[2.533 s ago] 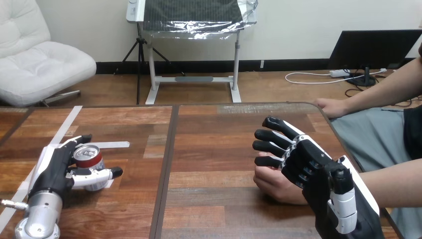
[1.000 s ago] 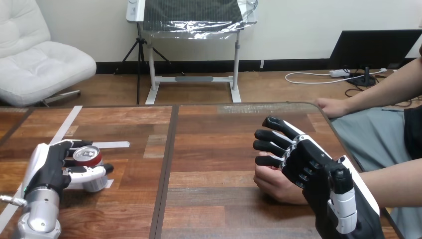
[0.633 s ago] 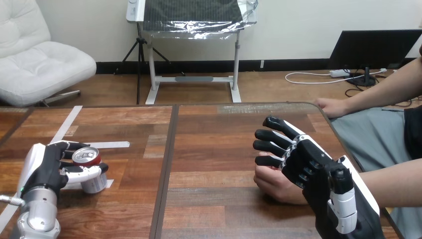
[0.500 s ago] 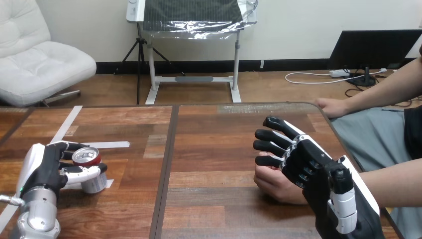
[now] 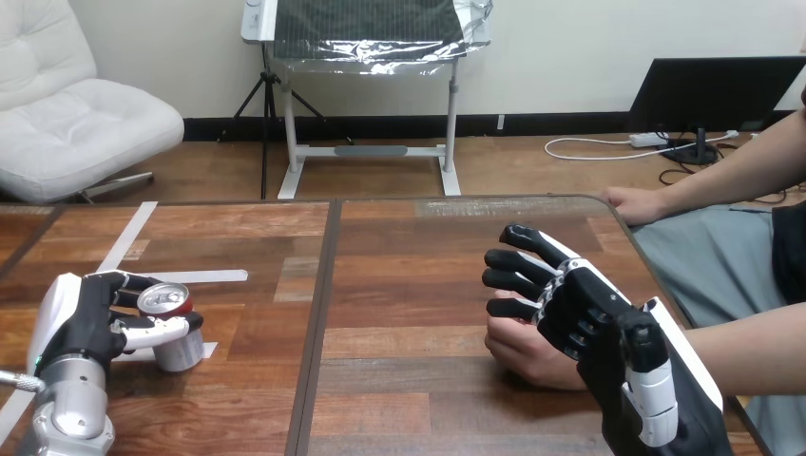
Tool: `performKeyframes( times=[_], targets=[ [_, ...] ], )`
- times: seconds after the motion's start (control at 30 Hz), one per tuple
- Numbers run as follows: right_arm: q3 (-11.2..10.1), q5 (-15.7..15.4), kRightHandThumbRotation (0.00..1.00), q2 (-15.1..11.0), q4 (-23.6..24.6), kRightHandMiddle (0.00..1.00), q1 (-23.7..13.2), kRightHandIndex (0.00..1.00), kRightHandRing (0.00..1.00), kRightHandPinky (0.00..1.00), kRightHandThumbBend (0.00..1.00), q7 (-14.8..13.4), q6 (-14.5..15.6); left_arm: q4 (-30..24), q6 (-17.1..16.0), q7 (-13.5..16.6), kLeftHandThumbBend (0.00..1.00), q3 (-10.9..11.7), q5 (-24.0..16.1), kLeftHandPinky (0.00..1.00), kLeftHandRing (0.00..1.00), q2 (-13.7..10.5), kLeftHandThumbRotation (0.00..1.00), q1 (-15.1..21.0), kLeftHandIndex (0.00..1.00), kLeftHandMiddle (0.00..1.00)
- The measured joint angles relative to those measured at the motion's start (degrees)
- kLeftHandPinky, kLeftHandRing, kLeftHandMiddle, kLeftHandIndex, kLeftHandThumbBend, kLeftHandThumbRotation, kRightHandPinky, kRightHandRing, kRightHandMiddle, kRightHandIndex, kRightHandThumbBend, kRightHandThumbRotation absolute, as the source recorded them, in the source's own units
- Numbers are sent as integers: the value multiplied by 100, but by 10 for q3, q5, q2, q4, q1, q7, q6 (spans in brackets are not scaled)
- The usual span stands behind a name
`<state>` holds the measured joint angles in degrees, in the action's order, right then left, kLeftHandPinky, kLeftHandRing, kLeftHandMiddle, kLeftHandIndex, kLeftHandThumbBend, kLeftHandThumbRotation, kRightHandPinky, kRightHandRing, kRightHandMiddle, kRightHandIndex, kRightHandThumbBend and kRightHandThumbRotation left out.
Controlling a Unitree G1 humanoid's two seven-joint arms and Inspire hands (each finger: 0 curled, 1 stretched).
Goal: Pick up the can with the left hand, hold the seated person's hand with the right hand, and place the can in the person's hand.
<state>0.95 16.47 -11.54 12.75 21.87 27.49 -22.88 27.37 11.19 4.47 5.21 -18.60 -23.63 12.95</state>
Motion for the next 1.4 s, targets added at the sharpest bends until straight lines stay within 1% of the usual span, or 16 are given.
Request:
performKeyframes(
  times=[0.1,0.23,0.47,0.7,0.8,0.93,1.13,1.27,1.4],
  targets=[
    [-1,-4,99,-1,0,85,-2,89,85,78,94,-1,0,-1,0,0,61,0,0,36,46,0,0,0,54,51],
    [-5,-7,99,-1,-2,85,-6,89,84,78,95,-2,0,-2,0,0,61,-1,0,35,44,0,0,0,54,50],
    [-15,-9,99,-1,-17,85,-23,89,85,80,93,-3,0,-2,0,0,61,-2,0,36,42,0,0,0,53,48],
    [-26,-12,99,-3,-47,86,-49,90,85,80,92,-2,-2,-2,0,0,61,-2,0,35,41,0,0,0,54,47],
    [-32,-21,99,-3,-61,86,-61,90,85,79,91,-2,-7,-2,0,0,61,-2,0,35,40,0,0,0,54,46],
    [-40,-40,99,-8,-79,86,-77,90,84,78,91,-7,-15,-3,0,0,61,-2,0,35,41,0,0,0,54,47],
    [-49,-82,97,-27,-115,86,-112,89,84,78,91,-22,-28,-4,0,0,61,-3,0,36,42,0,0,0,54,47],
    [-57,-106,94,-40,-142,87,-137,90,86,80,91,-34,-38,-6,0,0,61,-4,1,37,43,0,0,0,53,48],
    [-66,-123,91,-55,-174,89,-163,92,88,84,90,-44,-49,-11,3,-2,61,-4,1,37,43,0,0,0,53,48]
  ],
)
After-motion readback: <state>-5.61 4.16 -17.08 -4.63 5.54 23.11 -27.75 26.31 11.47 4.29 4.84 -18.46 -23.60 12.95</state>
